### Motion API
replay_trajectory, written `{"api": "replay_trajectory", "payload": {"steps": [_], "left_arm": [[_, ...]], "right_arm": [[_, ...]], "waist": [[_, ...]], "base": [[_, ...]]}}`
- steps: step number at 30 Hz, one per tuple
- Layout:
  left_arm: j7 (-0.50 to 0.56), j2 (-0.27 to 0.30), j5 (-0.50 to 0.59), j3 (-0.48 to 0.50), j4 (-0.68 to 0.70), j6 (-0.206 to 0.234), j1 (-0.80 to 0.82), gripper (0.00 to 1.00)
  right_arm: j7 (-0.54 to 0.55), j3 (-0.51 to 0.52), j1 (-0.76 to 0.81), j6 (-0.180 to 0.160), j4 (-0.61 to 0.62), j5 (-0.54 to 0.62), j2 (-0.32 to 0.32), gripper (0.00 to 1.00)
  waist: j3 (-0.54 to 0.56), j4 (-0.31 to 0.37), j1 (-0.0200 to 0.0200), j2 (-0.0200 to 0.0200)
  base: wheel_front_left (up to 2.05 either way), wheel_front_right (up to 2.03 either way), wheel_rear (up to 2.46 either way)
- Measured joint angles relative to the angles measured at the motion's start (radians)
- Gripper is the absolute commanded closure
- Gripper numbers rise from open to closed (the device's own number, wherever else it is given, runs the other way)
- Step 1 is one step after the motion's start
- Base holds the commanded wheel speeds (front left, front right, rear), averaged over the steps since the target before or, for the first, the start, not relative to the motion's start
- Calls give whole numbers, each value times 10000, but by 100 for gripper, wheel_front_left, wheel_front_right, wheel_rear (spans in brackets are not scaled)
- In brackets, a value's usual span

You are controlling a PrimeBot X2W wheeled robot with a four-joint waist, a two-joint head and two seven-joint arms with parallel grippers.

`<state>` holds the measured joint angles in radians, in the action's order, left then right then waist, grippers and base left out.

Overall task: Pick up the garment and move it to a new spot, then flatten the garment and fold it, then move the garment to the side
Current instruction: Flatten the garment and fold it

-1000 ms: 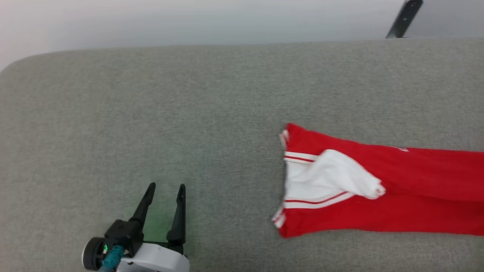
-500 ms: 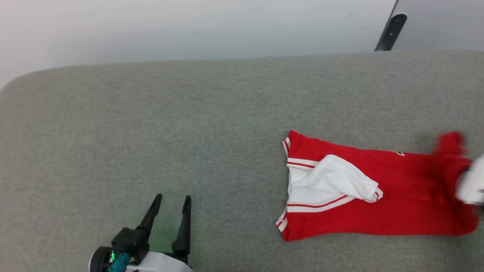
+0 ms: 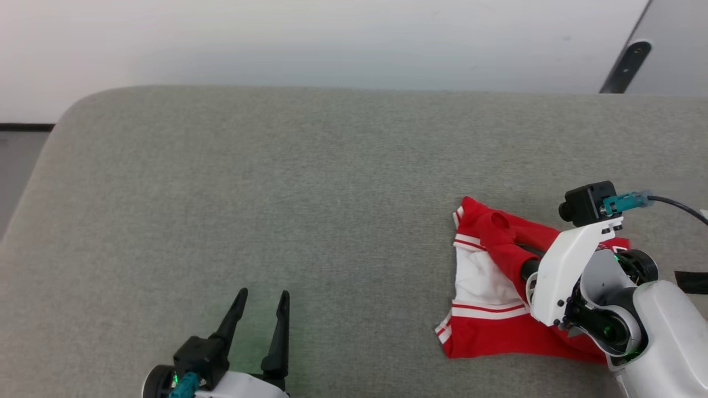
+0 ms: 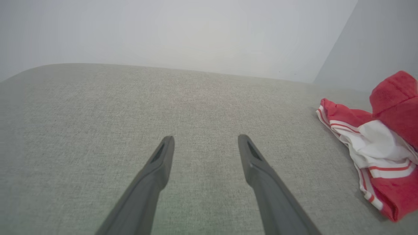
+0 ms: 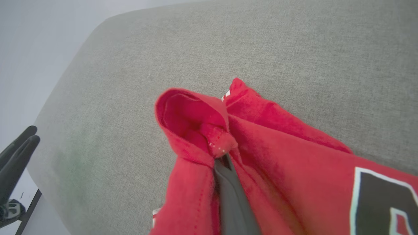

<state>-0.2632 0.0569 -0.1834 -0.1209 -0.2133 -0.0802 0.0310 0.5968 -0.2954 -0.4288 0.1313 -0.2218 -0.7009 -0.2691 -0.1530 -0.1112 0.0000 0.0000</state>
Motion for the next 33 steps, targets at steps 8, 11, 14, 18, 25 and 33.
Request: {"api": "replay_trajectory", "payload": {"steps": [8, 11, 14, 18, 25, 33], "left_arm": [[0, -40, -29, 12, -4, 10, 63, 0], [0, -44, -33, 4, -23, 8, 116, 0], [0, -48, -58, 8, -61, 8, 142, 0], [0, -54, -56, 15, -128, 4, 169, 0], [0, -59, -8, 73, -219, -40, 205, 0], [0, -54, 44, 38, -481, -178, 321, 0]], "right_arm": [[-715, -186, -292, 0, -817, 244, 245, 100], [-947, -253, -386, 0, -1097, 242, 320, 100], [-1058, -441, -438, 0, -1275, 228, 370, 45], [-1131, -736, -514, 0, -1323, -42, 418, 0], [-1540, -1164, -505, 0, -1057, -357, 169, 0], [-2604, -1413, -406, 0, -610, -500, -573, 0]], "waist": [[-192, -350, 0, 0], [-222, -364, 0, 0], [-221, -321, 0, -1], [-163, -209, 0, 0], [75, 135, 0, 0], [409, 707, 0, 0]], "base": [[0, 0, 0], [0, 0, 0], [0, 0, 0], [0, 0, 0], [0, 0, 0], [0, 0, 0]]}}
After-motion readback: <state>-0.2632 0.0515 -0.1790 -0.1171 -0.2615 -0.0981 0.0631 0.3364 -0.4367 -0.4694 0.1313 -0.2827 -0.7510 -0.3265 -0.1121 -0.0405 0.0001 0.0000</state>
